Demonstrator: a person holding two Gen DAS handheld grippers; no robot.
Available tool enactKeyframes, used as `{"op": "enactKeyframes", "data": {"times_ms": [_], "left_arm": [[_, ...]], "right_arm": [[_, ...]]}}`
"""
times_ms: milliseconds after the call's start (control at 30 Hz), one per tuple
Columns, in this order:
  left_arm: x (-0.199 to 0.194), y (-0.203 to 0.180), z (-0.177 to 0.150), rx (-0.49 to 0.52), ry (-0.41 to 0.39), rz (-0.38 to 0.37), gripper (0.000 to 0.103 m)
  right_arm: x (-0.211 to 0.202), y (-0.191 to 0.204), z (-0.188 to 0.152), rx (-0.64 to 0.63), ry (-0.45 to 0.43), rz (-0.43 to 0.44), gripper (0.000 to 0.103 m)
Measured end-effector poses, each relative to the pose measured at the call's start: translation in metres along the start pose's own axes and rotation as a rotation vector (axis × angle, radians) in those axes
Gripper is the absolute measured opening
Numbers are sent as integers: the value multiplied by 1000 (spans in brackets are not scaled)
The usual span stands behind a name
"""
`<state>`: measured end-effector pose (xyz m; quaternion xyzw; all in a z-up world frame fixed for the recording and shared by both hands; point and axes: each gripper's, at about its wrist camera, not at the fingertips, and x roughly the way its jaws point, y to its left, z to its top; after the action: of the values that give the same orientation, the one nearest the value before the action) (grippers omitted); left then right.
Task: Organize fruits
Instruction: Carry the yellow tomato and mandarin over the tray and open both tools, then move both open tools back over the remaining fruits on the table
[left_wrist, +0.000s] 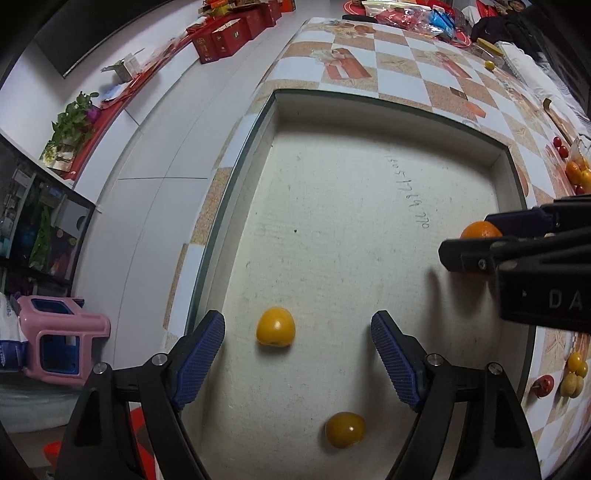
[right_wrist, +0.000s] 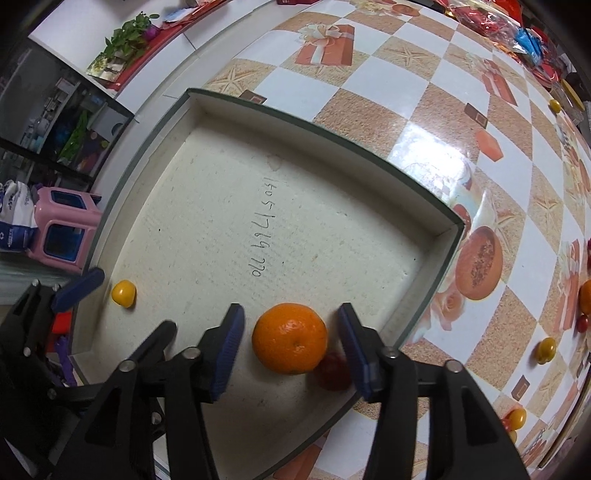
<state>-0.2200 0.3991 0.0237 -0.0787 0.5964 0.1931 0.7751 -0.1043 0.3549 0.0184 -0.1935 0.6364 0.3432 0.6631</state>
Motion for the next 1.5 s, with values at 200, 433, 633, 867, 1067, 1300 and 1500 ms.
{"op": "enactKeyframes", "data": {"times_ms": [200, 433, 633, 867, 1067, 1300, 1500], "left_arm": [[-2, -3, -3, 0, 11, -5, 82], [-7, -3, -7, -15, 29, -24, 83], [-11, -11, -10, 4, 40, -29, 83], [-19, -30, -10, 35, 52, -39, 83], [-27, -52, -10, 84, 44, -51, 83], [-36, -76, -8, 137, 39, -74, 83], [-43, -100, -9, 186, 29, -90, 83]], "right_arm": [[-17, -6, -1, 9, -40, 43, 94], [-42, -20, -13, 27, -97, 21, 94], [-57, -36, -36, 74, -113, 29, 103], [-68, -51, -69, 94, -100, 5, 103], [-73, -72, -96, 148, -93, -8, 103], [-82, -100, -131, 222, -90, -23, 103], [-86, -128, -167, 302, -80, -43, 103]]}}
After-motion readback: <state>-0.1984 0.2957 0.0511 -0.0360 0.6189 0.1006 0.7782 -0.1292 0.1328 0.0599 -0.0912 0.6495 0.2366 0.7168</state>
